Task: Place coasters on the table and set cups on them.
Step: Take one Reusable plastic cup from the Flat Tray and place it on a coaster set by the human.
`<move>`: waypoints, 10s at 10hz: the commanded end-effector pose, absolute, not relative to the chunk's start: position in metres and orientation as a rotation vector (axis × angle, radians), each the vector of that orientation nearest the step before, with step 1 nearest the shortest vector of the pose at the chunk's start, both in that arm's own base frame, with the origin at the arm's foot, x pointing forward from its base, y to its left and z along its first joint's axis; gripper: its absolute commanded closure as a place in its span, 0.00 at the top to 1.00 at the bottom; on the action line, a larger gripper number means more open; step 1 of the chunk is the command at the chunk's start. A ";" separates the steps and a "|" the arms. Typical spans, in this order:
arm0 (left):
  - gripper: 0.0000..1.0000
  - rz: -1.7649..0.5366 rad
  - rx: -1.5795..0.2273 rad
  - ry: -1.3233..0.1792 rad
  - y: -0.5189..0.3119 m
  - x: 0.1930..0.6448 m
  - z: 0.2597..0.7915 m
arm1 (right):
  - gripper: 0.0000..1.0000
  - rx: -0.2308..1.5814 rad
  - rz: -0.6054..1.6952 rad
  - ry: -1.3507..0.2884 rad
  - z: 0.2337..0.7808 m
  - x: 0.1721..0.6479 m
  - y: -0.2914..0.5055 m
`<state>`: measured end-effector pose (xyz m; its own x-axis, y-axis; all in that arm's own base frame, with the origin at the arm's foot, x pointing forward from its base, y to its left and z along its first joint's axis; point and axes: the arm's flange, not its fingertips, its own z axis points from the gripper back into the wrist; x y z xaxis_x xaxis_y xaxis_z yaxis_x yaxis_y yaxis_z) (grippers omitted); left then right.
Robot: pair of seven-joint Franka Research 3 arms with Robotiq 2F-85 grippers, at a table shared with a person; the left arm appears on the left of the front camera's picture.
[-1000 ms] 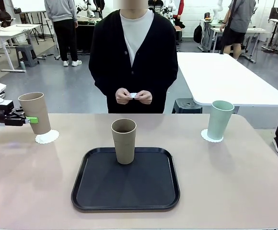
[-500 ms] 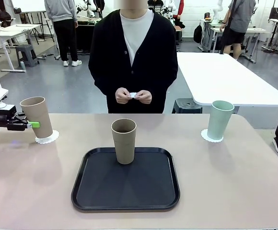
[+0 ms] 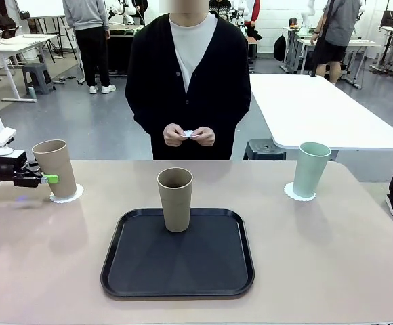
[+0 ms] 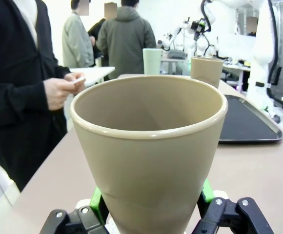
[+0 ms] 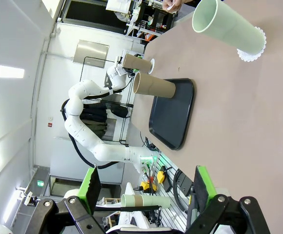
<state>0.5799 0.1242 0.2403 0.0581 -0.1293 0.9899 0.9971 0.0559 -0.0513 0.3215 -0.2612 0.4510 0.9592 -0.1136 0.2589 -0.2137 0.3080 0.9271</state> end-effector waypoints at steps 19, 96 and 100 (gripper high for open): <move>1.00 -1.309 -1.000 -0.975 0.130 0.584 0.226 | 1.00 1.265 0.048 -0.303 0.454 0.324 -0.261; 1.00 -0.242 -1.205 -0.325 0.254 0.347 0.446 | 1.00 1.158 0.190 -0.288 0.476 0.327 -0.246; 1.00 -0.242 -1.205 -0.325 0.254 0.347 0.446 | 1.00 0.603 0.681 -0.213 0.622 0.382 -0.092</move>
